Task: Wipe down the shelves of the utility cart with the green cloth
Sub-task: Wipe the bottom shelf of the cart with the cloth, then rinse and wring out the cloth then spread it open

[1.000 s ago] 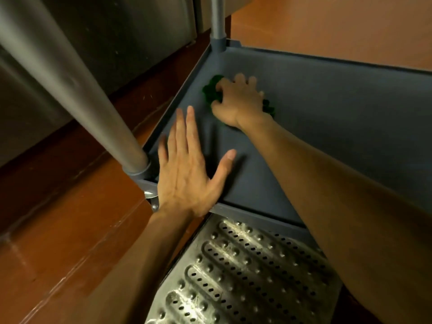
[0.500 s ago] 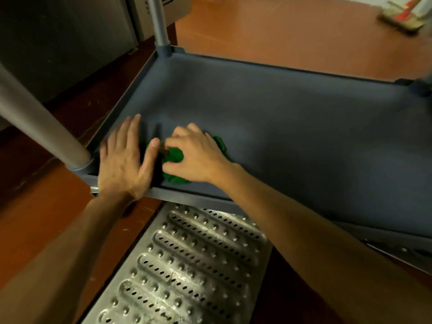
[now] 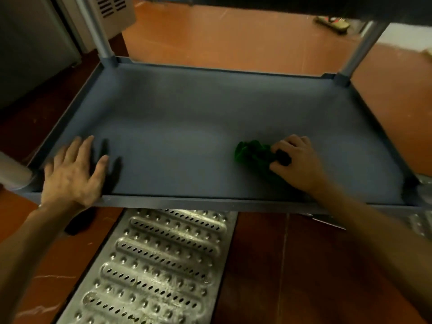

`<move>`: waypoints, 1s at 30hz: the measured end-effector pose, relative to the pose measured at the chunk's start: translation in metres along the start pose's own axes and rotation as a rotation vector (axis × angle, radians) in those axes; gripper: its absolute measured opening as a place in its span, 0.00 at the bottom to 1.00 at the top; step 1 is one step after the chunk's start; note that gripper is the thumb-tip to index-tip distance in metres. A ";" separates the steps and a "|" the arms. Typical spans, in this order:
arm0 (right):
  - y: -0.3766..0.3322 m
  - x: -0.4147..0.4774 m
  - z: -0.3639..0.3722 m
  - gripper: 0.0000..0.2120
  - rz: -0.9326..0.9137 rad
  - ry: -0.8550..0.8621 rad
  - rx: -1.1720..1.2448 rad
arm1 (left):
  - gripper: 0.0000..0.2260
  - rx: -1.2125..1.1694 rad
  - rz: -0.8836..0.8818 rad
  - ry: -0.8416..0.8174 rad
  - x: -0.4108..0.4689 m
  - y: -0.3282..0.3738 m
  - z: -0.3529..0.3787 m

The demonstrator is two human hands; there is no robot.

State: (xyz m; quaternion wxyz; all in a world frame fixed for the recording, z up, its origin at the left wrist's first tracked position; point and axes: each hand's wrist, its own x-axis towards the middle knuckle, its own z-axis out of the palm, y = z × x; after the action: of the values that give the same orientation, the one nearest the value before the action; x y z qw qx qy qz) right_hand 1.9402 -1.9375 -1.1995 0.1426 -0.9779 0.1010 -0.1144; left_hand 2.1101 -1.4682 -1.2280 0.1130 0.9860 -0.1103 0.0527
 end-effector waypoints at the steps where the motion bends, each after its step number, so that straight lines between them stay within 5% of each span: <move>1: -0.003 0.000 0.002 0.13 0.011 0.006 -0.004 | 0.33 0.003 0.014 0.002 -0.001 0.003 -0.002; 11: -0.082 -0.031 -0.032 0.12 0.270 -0.136 0.283 | 0.20 -0.348 0.105 -0.219 -0.058 0.117 -0.074; 19: -0.194 -0.063 -0.178 0.05 0.279 -0.427 0.441 | 0.36 -0.479 0.235 -0.584 -0.124 0.186 -0.207; 30: -0.309 -0.100 -0.420 0.08 0.276 -0.613 0.728 | 0.49 -0.457 0.086 -0.895 -0.195 0.191 -0.426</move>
State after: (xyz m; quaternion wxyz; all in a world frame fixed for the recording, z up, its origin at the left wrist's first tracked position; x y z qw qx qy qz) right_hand 1.7899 -1.7321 -0.7342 0.5120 -0.8308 0.1364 0.1705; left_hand 1.8433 -1.5096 -0.8004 0.2652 0.8567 -0.1971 -0.3962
